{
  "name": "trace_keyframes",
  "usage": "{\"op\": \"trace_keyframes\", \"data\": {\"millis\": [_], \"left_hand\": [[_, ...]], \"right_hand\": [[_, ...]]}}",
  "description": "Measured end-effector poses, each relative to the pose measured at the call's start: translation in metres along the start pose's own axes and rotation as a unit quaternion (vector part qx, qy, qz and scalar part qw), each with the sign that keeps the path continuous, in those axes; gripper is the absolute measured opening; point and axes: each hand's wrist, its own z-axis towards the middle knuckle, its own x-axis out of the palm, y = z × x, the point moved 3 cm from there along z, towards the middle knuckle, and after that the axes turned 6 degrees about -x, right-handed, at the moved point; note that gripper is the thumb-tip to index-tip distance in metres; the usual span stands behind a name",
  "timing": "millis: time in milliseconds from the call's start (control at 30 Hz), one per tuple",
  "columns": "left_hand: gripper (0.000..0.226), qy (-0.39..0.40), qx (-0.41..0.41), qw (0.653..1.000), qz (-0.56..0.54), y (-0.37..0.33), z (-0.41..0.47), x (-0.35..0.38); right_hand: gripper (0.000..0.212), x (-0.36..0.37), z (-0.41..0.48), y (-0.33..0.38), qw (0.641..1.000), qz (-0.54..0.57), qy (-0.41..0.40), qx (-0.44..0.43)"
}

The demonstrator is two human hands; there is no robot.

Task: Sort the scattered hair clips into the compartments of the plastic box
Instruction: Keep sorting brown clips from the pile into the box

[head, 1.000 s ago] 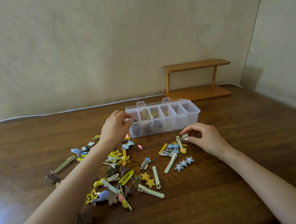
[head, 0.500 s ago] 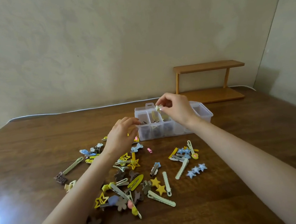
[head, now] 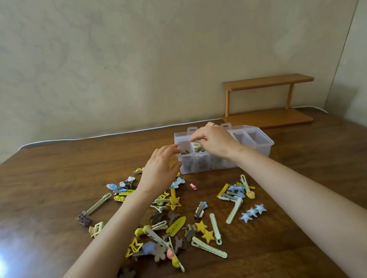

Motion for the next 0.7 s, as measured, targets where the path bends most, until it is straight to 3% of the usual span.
{"op": "trace_keyframes", "data": {"millis": [333,533,700], "left_hand": [[0.032,-0.001,0.023,0.999,0.04,-0.004,-0.004,-0.002],[0.033,-0.022,0.048,0.99,0.132,-0.003,-0.004,-0.003],[0.034,-0.013,0.032,0.995,0.096,-0.003,-0.004,-0.005]], "right_hand": [[0.035,0.001,-0.003,0.006,0.998,-0.054,0.022,-0.029],[0.041,0.0,-0.006,0.009,0.997,-0.055,0.038,-0.024],[0.045,0.0,-0.012,0.007,0.997,-0.061,0.038,-0.03]]}}
